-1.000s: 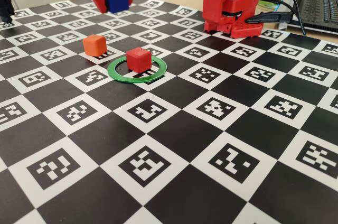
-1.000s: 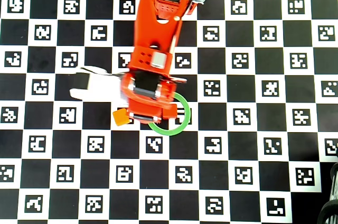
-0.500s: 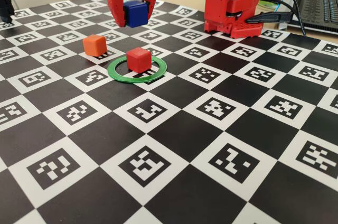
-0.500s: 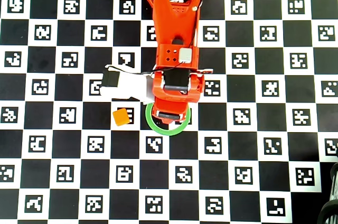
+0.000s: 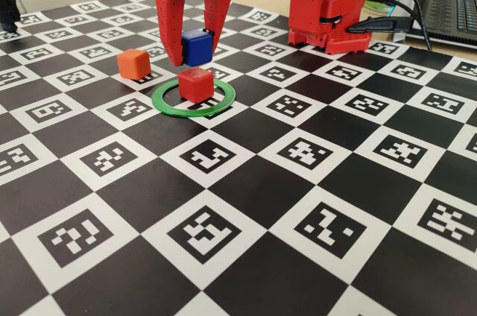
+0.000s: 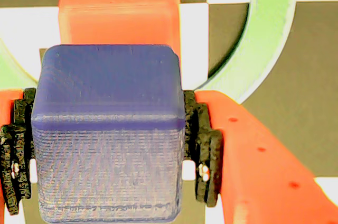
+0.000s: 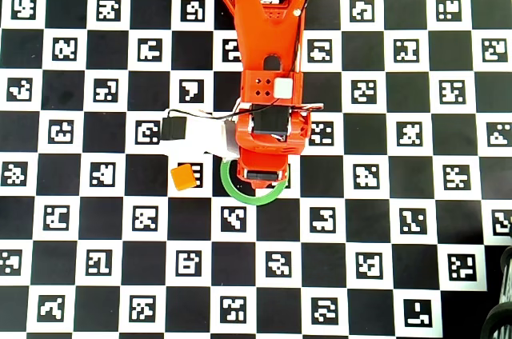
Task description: Grab the red cube then put it in the green circle then put the blue cube on top and finally the orange cube on top
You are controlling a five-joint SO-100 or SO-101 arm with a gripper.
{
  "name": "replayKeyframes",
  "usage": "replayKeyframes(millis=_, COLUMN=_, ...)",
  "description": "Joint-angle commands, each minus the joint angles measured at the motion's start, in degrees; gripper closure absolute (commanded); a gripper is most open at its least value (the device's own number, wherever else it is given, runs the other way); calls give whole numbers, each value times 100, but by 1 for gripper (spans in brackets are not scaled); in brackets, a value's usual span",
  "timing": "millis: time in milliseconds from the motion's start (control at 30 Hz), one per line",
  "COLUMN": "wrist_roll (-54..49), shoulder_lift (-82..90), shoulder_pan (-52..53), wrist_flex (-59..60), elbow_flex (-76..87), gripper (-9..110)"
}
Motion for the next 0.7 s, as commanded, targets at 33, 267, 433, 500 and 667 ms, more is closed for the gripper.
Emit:
replayKeyframes(millis=33, wrist_roll=-114, shoulder_lift=527, shoulder_pan=26, wrist_flex=-132, elbow_flex=0, gripper=87)
replayKeyframes(millis=267, wrist_roll=-202, shoulder_lift=501, shoulder_pan=35, wrist_flex=-246, elbow_flex=114, gripper=87)
replayKeyframes(millis=433, wrist_roll=-220, shoulder_lift=483, shoulder_pan=44, wrist_flex=-281, elbow_flex=176, gripper=87)
replayKeyframes(millis=500, wrist_roll=-229, shoulder_lift=475, shoulder_pan=44, wrist_flex=-308, elbow_flex=193, gripper=87)
replayKeyframes(millis=667, wrist_roll=-272, shoulder_lift=448, shoulder_pan=53, wrist_flex=-352, elbow_flex=264, gripper=87)
